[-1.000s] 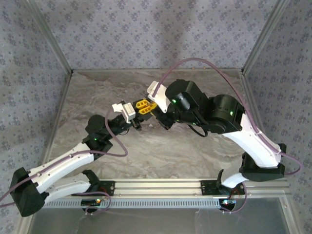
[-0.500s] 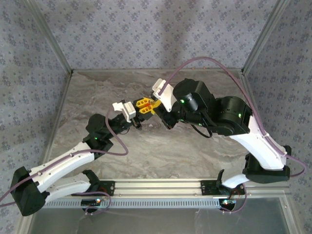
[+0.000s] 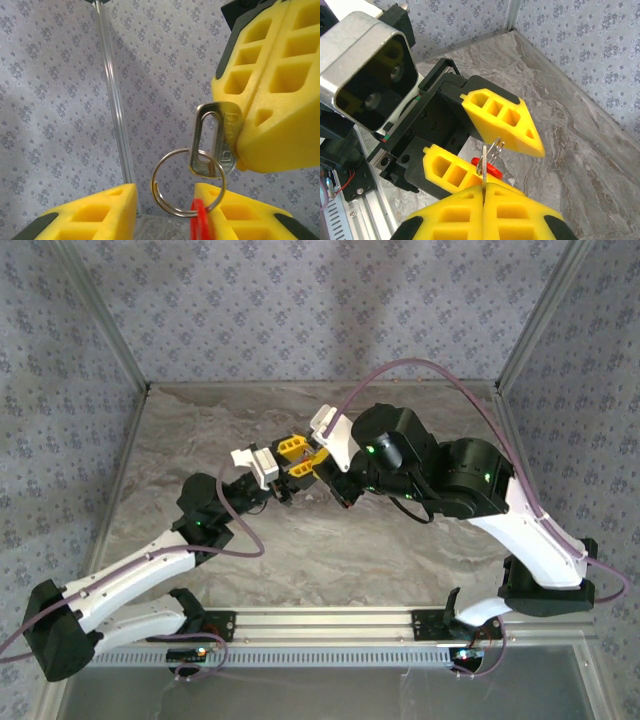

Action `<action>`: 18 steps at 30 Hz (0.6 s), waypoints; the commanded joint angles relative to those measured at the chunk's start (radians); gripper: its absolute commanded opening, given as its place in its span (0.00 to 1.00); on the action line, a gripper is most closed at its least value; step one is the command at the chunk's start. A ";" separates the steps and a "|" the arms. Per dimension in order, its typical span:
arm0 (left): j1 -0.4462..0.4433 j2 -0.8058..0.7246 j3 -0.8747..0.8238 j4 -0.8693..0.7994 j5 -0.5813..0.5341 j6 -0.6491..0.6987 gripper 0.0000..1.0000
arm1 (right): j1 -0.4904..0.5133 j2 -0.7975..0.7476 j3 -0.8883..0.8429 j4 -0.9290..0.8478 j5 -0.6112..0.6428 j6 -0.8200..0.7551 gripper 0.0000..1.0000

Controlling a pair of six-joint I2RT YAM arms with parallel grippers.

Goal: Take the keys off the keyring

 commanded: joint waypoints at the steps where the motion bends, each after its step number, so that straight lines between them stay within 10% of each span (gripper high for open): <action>1: 0.003 0.001 0.033 0.066 0.008 -0.013 0.40 | -0.004 -0.028 -0.016 0.018 -0.007 0.030 0.00; 8: 0.002 -0.001 0.033 0.061 0.035 -0.006 0.21 | -0.006 -0.033 -0.018 0.028 0.003 0.031 0.00; 12: 0.002 -0.004 0.032 0.050 0.016 -0.012 0.39 | -0.009 -0.034 -0.017 0.032 0.014 0.033 0.00; 18: 0.003 -0.004 0.031 0.052 0.041 -0.004 0.16 | -0.011 -0.038 -0.019 0.034 0.017 0.033 0.00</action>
